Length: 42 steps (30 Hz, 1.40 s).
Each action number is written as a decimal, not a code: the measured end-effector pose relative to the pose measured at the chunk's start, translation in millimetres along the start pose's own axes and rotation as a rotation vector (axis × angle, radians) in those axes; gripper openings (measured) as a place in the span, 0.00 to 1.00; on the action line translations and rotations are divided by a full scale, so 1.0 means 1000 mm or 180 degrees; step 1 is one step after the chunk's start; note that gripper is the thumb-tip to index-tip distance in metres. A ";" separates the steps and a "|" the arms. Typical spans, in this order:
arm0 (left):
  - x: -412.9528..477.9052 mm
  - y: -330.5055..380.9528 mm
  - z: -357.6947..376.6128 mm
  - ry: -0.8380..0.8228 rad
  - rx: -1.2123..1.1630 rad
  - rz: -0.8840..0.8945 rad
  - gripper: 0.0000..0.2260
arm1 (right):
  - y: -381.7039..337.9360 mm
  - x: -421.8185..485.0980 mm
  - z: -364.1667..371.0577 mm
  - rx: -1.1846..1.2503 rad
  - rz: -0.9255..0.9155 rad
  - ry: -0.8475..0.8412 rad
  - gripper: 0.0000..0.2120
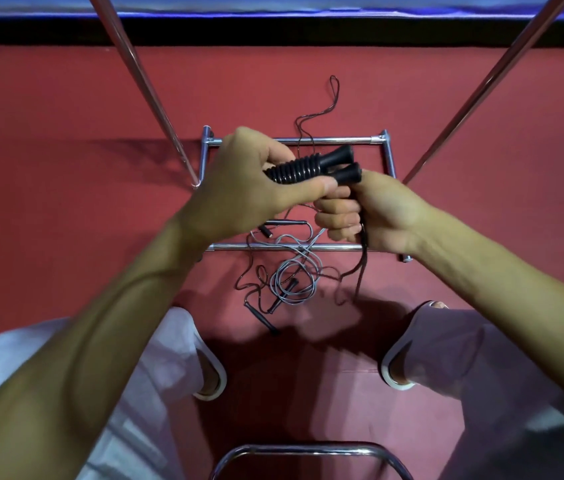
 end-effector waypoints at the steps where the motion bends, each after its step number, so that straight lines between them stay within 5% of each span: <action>1: 0.000 -0.002 -0.002 0.0169 0.0218 0.0065 0.19 | 0.003 0.003 -0.004 0.0107 0.0095 0.0075 0.17; 9: -0.002 0.010 0.002 0.0368 0.1433 0.0600 0.27 | 0.020 0.006 -0.004 0.1038 0.0813 0.0086 0.11; 15: -0.002 0.010 0.006 0.0258 0.0772 0.0454 0.10 | 0.031 0.008 -0.004 0.0886 0.1042 -0.0213 0.15; 19: -0.001 0.002 0.005 0.0313 0.0142 -0.0003 0.09 | 0.022 0.017 -0.009 0.0233 0.0721 0.0129 0.17; 22: 0.001 -0.016 0.007 0.0308 -0.0642 -0.0711 0.08 | -0.003 0.017 -0.025 -0.0798 -0.0027 0.0814 0.21; 25: 0.001 -0.036 0.015 0.0172 -0.1266 -0.1484 0.14 | -0.050 0.000 -0.028 -0.1852 -0.1389 0.1210 0.17; 29: -0.009 -0.052 0.030 -0.0110 -0.1766 -0.2262 0.17 | -0.077 -0.031 -0.008 -0.4451 -0.2699 0.1544 0.15; 34: -0.013 -0.050 0.037 -0.0736 -0.2265 -0.2379 0.14 | -0.085 -0.057 0.010 -0.4599 -0.3633 0.1448 0.06; 37: -0.015 -0.044 0.034 -0.0884 -0.2360 -0.2325 0.15 | -0.085 -0.045 -0.006 -0.3373 -0.2720 0.1151 0.03; 42: -0.018 -0.043 0.021 -0.0410 -0.2064 -0.2202 0.16 | -0.029 -0.015 -0.028 -0.0268 0.0169 0.0574 0.10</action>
Point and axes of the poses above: each hand's wrist, its own x-axis towards the middle knuckle, its own z-axis out of the palm, y = z × x, the point moved 9 cm from there along x, towards the middle knuckle, and after that the axes turned 12 degrees about x, right-handed, at the moved point
